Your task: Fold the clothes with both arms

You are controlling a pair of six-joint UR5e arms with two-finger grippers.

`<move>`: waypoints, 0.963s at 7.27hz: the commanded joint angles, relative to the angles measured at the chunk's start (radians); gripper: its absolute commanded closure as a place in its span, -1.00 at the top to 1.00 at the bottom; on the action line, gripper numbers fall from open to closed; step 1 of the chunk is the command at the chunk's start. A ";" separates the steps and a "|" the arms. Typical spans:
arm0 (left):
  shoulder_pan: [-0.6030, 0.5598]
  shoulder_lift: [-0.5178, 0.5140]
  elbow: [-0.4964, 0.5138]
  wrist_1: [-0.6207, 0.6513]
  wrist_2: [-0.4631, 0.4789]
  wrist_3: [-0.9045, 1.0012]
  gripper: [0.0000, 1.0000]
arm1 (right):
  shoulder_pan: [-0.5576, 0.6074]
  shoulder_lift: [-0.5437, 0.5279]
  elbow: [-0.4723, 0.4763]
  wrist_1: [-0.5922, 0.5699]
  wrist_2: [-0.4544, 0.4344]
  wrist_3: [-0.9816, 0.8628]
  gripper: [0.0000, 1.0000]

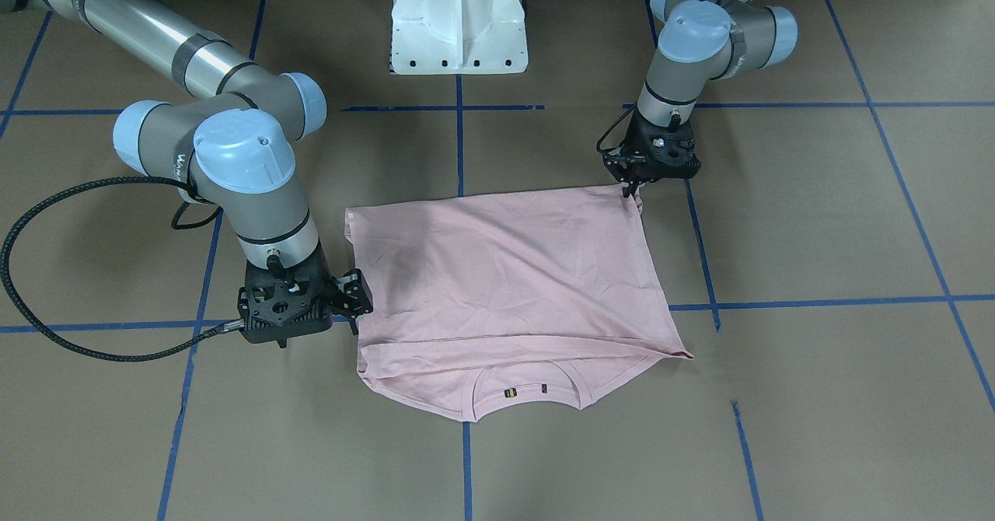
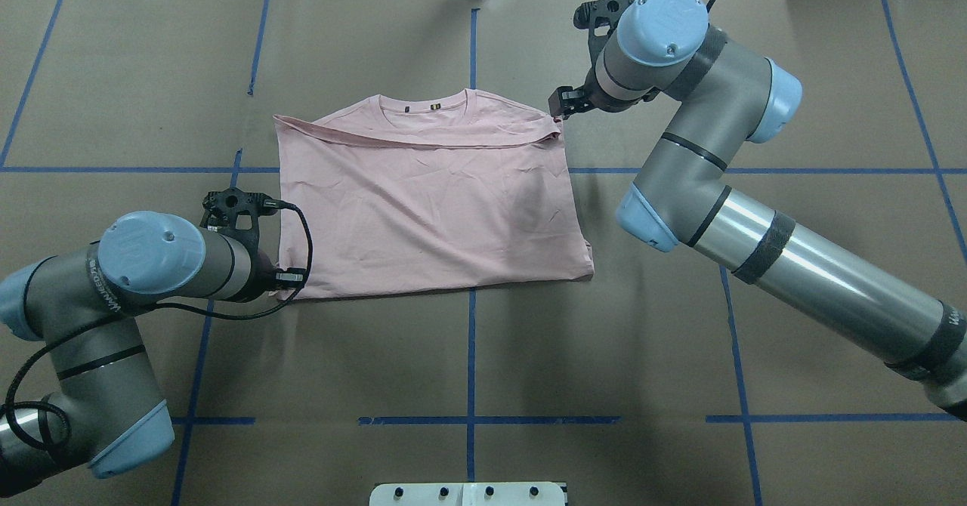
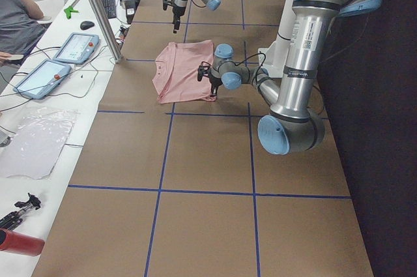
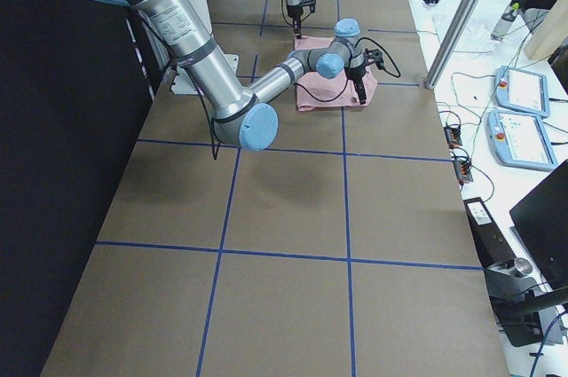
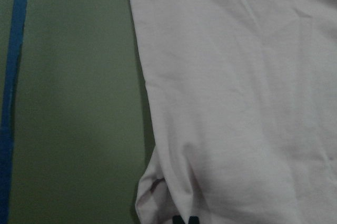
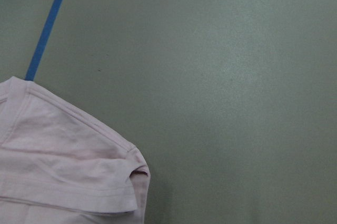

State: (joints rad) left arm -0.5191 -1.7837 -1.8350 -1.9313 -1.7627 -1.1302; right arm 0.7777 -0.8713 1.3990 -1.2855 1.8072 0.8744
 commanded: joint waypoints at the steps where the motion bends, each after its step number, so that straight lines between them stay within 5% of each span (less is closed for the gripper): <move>1: -0.118 0.024 0.015 -0.002 0.002 0.232 -1.00 | 0.000 0.000 0.000 0.000 0.000 0.000 1.00; 3: -0.307 -0.053 0.197 -0.020 0.002 0.441 -1.00 | 0.000 -0.002 -0.002 0.000 0.000 0.000 1.00; 7: -0.492 -0.518 0.948 -0.360 0.003 0.581 -1.00 | 0.000 -0.005 0.000 0.000 0.001 0.000 1.00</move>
State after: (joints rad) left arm -0.9787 -2.1515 -1.1099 -2.1939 -1.7607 -0.5704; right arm 0.7777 -0.8738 1.3988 -1.2854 1.8073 0.8743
